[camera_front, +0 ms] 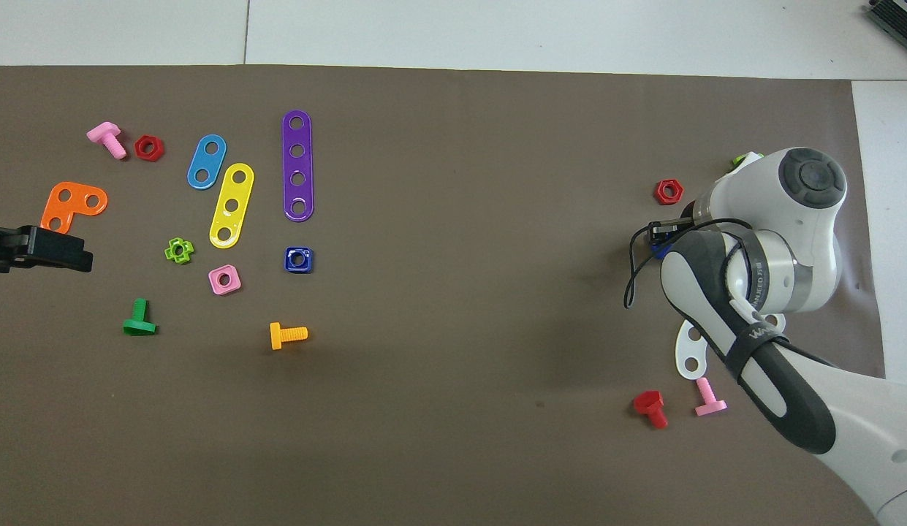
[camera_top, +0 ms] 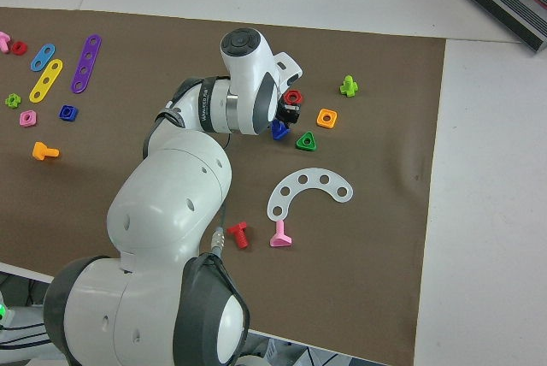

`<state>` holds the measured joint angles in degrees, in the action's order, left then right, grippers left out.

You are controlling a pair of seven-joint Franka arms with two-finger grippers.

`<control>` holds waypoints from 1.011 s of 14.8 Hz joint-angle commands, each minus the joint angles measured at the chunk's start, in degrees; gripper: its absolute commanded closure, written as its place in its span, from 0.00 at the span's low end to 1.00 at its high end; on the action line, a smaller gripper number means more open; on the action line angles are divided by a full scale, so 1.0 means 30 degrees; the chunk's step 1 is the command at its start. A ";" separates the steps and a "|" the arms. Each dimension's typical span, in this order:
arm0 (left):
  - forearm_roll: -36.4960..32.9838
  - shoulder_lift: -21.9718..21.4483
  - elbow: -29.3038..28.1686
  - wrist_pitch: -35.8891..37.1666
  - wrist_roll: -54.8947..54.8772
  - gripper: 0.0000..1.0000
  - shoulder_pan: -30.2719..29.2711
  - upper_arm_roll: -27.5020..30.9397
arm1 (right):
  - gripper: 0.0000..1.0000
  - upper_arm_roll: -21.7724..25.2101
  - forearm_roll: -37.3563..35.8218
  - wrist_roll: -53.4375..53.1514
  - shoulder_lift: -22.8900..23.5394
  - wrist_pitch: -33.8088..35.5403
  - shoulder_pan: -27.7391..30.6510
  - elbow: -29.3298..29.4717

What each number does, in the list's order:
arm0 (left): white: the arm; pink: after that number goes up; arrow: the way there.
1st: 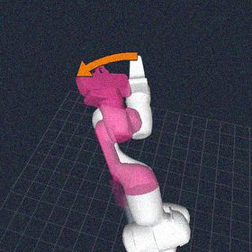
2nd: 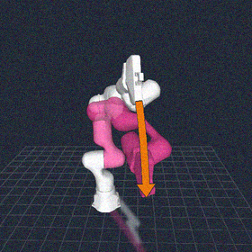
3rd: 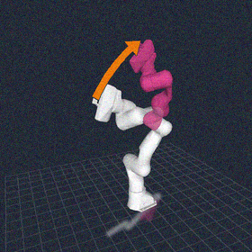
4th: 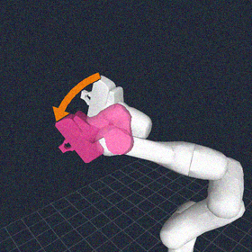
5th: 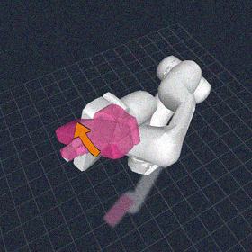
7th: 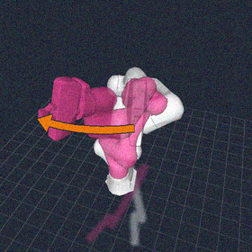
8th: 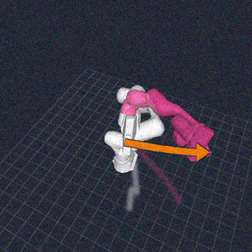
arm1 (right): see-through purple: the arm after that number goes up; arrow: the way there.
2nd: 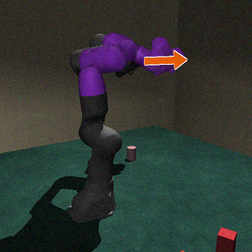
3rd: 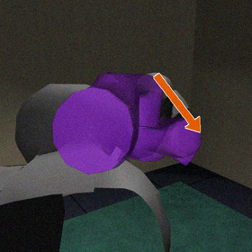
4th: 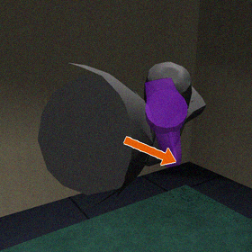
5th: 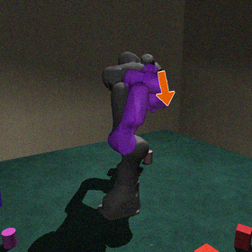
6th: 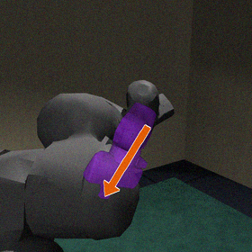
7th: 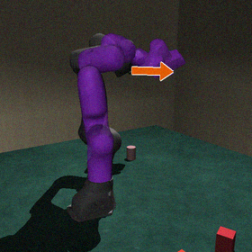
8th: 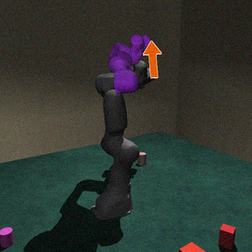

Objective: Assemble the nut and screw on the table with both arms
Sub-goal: 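Close the right gripper on the blue bolt and lift it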

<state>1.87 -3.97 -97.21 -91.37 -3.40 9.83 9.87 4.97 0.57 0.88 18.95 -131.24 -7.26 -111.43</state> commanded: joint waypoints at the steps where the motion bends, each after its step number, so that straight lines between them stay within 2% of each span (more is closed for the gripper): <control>1: 0.0197 -0.0581 -0.0702 -0.0424 0.0195 0.00 -0.0173 -0.0126 | 0.60 -0.0015 0.0395 0.0760 0.0189 -0.0288 0.0048 0.0023; 3: 0.0197 -0.0581 -0.0702 -0.0424 0.0195 0.00 -0.0173 -0.0126 | 0.70 -0.0015 0.0395 0.0789 0.0189 -0.0288 0.0077 -0.0036; 4: 0.0197 -0.0581 -0.0702 -0.0424 0.0195 0.00 -0.0173 -0.0126 | 0.91 -0.0015 0.0395 0.0789 0.0218 -0.0288 0.0078 -0.0036; 5: 0.0197 -0.0581 -0.0702 -0.0424 0.0195 0.00 -0.0173 -0.0126 | 1.00 -0.0015 0.0395 0.0615 0.0218 -0.0259 0.0078 -0.0036; 9: 0.0197 -0.0581 -0.0702 -0.0424 0.0195 0.00 -0.0173 -0.0126 | 1.00 -0.0015 0.0395 0.0555 0.0073 0.0616 0.0078 0.0781; 13: 0.0197 -0.0581 -0.0702 -0.0424 0.0195 0.00 -0.0173 -0.0126 | 1.00 -0.0044 0.0454 -0.0787 -0.0863 0.4625 -0.0039 0.3911; 15: 0.0197 -0.0581 -0.0702 -0.0424 0.0195 0.00 -0.0173 -0.0126 | 1.00 -0.0045 0.0454 -0.2104 -0.0925 0.5801 -0.0797 0.5347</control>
<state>1.87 -3.97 -97.21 -91.37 -3.40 9.83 9.87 4.97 1.12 -1.69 16.60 -117.69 -7.84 -99.58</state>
